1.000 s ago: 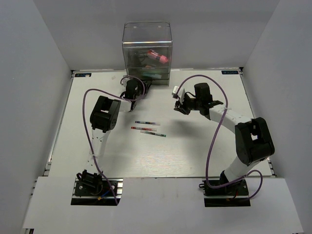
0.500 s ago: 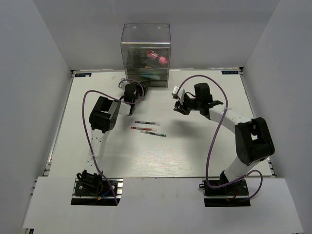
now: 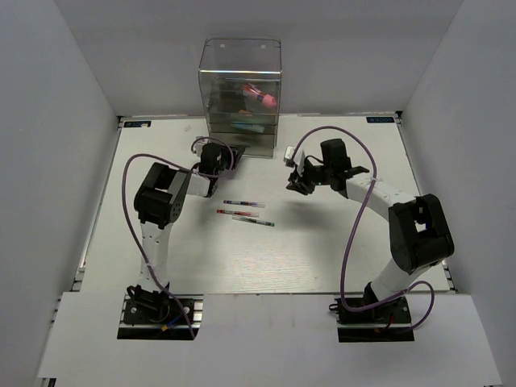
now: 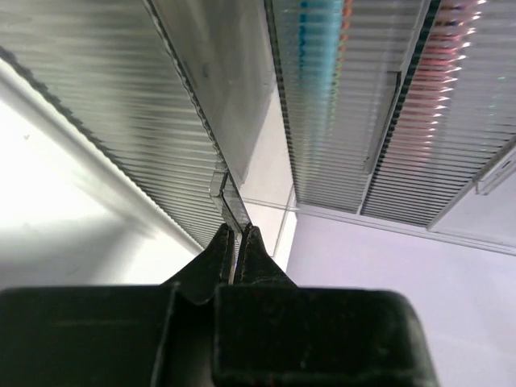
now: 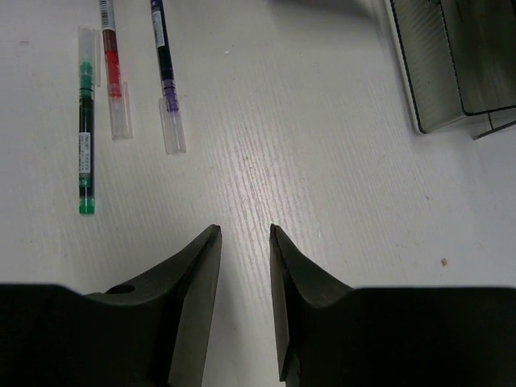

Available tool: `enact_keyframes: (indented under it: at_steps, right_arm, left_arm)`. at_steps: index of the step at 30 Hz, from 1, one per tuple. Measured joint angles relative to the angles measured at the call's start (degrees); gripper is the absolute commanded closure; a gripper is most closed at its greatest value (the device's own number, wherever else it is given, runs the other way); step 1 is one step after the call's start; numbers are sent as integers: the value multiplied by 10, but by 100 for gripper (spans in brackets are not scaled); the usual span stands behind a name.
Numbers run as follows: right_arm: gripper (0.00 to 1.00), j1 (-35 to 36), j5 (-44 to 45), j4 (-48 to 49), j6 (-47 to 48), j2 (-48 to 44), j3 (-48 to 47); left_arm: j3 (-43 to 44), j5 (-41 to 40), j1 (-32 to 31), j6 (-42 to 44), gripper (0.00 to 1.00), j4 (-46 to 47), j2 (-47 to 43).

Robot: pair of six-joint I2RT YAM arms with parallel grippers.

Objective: Sort the stationery into containers
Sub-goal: Open the drawer in the storage box, then pick up the pen from the center of the board.

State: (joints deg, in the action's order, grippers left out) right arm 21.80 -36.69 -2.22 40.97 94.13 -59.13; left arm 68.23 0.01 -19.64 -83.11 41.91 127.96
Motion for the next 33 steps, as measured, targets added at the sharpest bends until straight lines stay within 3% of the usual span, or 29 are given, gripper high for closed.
enact_keyframes:
  at_steps: [4, 7, 8, 11, 16, 20, 27, 29, 31, 33]
  right_arm:
    - [57, 1, -8, -15, 4, 3, -4]
    - [50, 1, -17, -36, 19, 11, -17]
    - [48, 1, -23, -45, 29, 13, -21]
    - [46, 5, -39, -72, 54, 15, -31]
    - [46, 20, -59, -118, 93, 24, -52]
    - [52, 42, -64, -144, 121, 42, -68]
    - [57, 92, -44, -172, 152, 107, -119]
    - [56, 107, -30, -172, 151, 132, -136]
    - [54, 121, -15, -171, 150, 153, -149]
    - [53, 132, 0, -170, 150, 172, -161]
  left_arm:
    - [0, 0, -1, 13, 100, -48, -19]
    - [3, 0, -1, 27, 76, -75, -29]
    - [6, 1, -1, 35, 61, -86, -31]
    - [10, 1, -2, 61, 46, -120, -36]
    - [9, 2, -2, 90, 39, -168, -53]
    - [-15, 8, -1, 127, 37, -213, -87]
    - [-143, 0, 1, 190, 32, -271, -241]
    - [-176, -13, 1, 210, 22, -295, -296]
    - [-198, -33, 1, 229, 5, -329, -347]
    - [-207, -53, 1, 238, 1, -363, -389]
